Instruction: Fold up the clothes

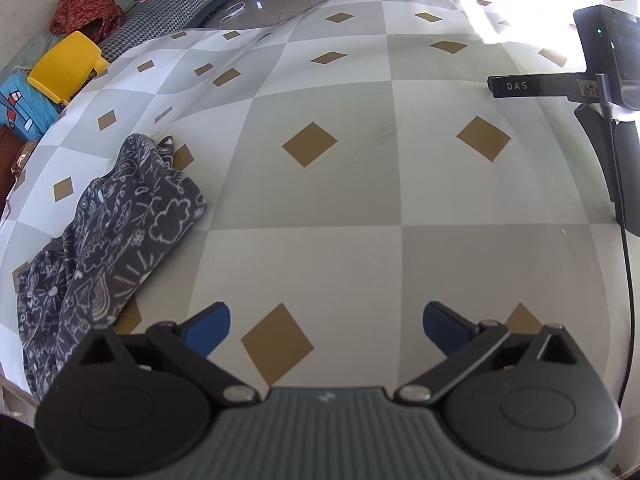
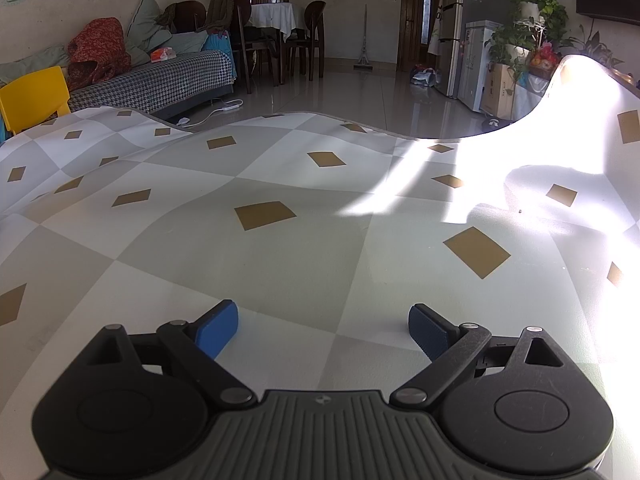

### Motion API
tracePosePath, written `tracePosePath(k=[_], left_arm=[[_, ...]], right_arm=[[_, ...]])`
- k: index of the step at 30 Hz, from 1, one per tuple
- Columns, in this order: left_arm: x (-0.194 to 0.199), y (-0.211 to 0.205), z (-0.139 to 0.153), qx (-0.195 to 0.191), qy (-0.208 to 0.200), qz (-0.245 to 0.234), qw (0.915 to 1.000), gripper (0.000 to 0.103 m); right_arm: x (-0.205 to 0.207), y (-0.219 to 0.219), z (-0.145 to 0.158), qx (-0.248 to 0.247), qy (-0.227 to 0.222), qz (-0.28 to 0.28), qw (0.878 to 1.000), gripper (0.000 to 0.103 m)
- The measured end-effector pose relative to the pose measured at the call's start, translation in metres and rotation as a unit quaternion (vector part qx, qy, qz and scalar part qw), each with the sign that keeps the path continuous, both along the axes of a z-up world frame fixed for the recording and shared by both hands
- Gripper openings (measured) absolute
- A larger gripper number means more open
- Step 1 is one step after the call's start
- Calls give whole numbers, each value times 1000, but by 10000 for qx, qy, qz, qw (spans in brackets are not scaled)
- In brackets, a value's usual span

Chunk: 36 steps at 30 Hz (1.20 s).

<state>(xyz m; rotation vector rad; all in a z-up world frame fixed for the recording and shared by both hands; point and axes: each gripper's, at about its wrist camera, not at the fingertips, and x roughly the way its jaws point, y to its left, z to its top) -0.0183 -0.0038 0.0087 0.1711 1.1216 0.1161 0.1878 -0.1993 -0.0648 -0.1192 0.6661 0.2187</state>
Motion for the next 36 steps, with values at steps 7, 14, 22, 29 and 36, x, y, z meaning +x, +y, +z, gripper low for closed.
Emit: tracePosePath(k=[7, 14, 22, 29, 36], left_arm=[[-17, -14, 11, 131, -30, -72, 9999, 103], [-31, -46, 22, 238, -11, -379, 9990, 103], [-43, -56, 19, 337, 253, -340, 9985, 103], [-43, -56, 19, 401, 354, -130, 9985, 103], [-44, -57, 14, 505, 407, -62, 9979, 103]], right_arm=[[0, 0, 0, 1, -1, 1, 10000, 93], [0, 0, 0, 1, 0, 2, 10000, 93], [0, 0, 0, 1, 0, 3, 10000, 93], [-1, 0, 0, 0, 0, 3, 10000, 93], [-1, 0, 0, 0, 1, 4, 10000, 93]])
